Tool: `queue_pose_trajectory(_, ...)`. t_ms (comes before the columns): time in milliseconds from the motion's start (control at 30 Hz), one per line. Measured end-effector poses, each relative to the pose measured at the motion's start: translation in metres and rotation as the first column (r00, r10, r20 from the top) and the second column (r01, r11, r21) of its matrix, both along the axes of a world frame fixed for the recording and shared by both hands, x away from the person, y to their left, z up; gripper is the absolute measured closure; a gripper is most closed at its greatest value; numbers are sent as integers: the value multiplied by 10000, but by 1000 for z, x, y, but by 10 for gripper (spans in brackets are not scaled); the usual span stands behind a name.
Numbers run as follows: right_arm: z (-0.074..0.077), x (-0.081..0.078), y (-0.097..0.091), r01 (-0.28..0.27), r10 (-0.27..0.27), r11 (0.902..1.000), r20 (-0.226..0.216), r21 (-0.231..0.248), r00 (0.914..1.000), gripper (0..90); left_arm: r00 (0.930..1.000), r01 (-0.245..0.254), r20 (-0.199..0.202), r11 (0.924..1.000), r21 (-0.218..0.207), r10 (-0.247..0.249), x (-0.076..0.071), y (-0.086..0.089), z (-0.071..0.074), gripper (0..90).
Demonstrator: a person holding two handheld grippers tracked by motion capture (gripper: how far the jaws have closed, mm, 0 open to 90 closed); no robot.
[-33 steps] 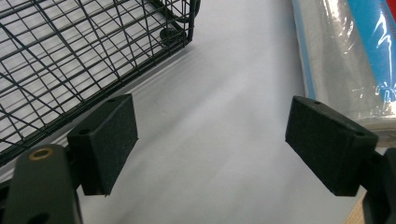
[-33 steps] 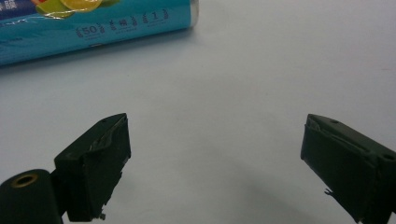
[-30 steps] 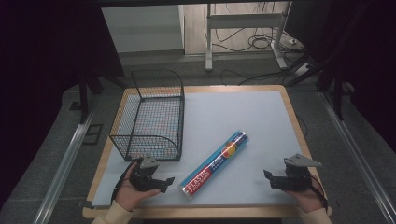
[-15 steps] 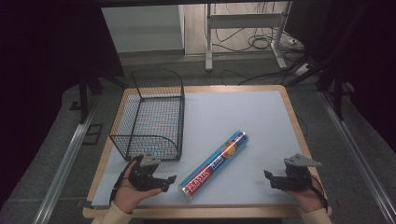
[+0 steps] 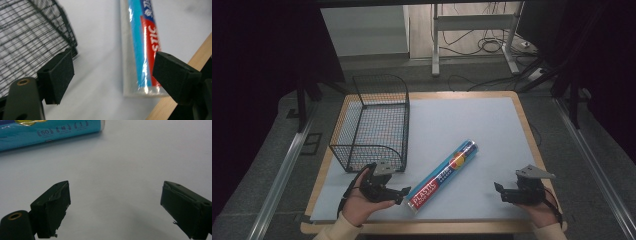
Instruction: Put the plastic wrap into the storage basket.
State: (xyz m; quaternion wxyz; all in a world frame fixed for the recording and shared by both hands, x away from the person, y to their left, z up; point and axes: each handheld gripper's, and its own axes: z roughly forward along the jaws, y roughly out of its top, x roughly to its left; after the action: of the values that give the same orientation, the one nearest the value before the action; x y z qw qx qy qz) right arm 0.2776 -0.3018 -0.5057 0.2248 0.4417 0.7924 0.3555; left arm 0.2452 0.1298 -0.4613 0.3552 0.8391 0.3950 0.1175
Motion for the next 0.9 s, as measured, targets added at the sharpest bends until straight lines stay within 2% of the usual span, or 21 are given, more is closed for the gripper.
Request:
queue_pose_trajectory(167, 1, -1, 1, -47, 47, 10000, 53, -17, 10000, 91, 9997, 240, 66, 9996, 122, -241, 3, -12, 4, 175)
queue_pose_trajectory(333, 2, -1, 0, -103, 103, 9996, 3, 272, 9999, 92, 9990, 438, 77, 9988, 222, -440, 7, -25, 6, 173)
queue_pose_trajectory(700, 3, -1, -1, -54, 52, 9998, 90, 177, 9999, 93, 9980, 634, -38, 9971, 417, -633, 14, -42, 6, 172)
queue_pose_trajectory(900, 2, -2, 1, -107, 105, 9999, 112, 135, 9999, 95, 9973, 737, -119, 9949, 692, -731, 18, -54, 3, 174)
